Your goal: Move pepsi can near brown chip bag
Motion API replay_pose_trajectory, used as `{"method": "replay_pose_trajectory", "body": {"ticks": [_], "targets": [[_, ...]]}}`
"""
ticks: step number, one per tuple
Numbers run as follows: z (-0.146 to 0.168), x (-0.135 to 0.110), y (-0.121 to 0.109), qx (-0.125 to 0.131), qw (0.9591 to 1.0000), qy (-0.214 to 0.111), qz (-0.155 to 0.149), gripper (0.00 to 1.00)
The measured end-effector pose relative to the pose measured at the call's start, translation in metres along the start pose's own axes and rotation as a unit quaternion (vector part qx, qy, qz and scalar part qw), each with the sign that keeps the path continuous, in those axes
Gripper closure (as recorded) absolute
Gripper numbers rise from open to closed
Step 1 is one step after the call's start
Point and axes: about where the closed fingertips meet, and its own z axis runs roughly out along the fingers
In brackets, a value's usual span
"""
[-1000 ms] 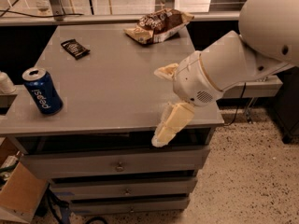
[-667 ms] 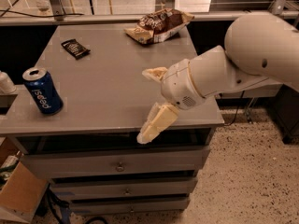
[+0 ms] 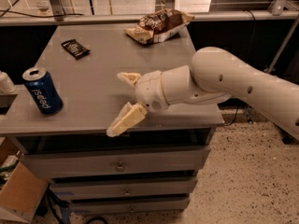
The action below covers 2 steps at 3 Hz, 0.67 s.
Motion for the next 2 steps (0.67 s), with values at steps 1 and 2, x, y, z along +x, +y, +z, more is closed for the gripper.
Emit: {"method": "replay_pose_trajectory", "body": {"ticks": [1, 2], "targets": [[0.044, -0.01, 0.0, -0.016, 0.9985, -0.051, 0.01, 0.0], [0.083, -0.024, 0.004, -0.031, 0.9953, -0.091, 0.015, 0.0]]}}
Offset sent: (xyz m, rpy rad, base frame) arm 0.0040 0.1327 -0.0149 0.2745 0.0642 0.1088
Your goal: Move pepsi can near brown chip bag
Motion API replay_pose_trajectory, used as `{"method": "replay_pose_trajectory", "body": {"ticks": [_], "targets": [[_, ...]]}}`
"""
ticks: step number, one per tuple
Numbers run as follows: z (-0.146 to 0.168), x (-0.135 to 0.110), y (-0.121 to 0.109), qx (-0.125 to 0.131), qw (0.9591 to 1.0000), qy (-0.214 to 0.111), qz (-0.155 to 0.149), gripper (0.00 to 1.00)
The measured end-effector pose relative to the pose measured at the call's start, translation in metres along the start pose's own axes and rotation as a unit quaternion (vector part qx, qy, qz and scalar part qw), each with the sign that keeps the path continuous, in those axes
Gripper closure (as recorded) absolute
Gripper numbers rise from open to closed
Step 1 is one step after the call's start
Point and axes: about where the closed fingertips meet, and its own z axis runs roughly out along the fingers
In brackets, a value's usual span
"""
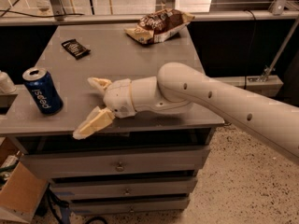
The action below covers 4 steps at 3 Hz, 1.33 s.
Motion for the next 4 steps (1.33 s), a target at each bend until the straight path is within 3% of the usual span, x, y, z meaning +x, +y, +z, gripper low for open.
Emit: {"method": "replay_pose_trajectory", "body": {"ticks": [2, 4], "targets": [[0.067, -0.024, -0.009, -0.013, 0.9986, -0.051, 0.004, 0.0], [0.11, -0.052, -0.016, -0.02, 0.9968, -0.077, 0.008, 0.0]]}}
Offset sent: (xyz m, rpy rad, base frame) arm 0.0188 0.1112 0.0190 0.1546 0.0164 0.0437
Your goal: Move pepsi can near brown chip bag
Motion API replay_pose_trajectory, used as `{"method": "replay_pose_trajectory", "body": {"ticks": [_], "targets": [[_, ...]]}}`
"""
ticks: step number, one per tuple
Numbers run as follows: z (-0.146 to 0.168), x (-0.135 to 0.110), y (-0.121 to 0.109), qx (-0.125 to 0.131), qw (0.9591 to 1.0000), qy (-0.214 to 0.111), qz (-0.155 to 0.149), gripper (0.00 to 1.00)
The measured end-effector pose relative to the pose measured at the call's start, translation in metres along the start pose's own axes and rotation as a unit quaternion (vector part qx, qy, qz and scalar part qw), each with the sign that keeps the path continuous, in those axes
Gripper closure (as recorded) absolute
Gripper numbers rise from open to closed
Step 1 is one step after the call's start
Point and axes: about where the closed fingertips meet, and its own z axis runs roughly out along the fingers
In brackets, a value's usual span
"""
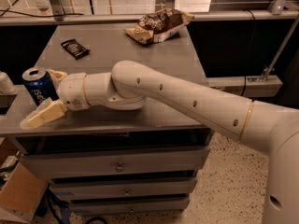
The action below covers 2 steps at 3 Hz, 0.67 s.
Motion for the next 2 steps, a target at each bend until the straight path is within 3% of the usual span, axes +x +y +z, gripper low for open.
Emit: {"method": "replay_pose_trajectory", "body": {"ticks": [2], "targets": [[0.0148, -0.0024, 0.0022, -0.001, 1.0, -0.008, 0.002, 0.42]]}}
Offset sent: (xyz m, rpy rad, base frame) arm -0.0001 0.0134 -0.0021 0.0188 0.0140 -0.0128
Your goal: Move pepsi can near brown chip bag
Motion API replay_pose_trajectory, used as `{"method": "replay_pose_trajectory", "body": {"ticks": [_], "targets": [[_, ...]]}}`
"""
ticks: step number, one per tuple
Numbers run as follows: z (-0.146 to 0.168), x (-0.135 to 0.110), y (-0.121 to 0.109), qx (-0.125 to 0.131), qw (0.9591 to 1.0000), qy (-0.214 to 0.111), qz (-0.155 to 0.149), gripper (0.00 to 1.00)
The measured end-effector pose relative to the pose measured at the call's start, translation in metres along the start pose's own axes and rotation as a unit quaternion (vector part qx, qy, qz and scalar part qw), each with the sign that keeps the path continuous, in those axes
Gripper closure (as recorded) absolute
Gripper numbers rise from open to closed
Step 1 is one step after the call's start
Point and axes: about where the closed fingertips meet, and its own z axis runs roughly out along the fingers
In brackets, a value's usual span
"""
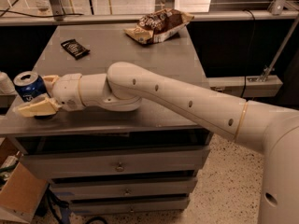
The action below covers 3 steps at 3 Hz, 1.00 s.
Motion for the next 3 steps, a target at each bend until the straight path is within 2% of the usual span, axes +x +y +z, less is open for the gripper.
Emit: {"method": "replay_pose_trajectory", "body": {"ticks": [2, 3], "targets": [[-0.008, 0.0, -0.001, 0.011, 0.9999, 0.001, 0.001, 0.88], [-0.014, -0.006, -0.005, 0.02, 0.9998, 0.001, -0.006, 1.0]]}}
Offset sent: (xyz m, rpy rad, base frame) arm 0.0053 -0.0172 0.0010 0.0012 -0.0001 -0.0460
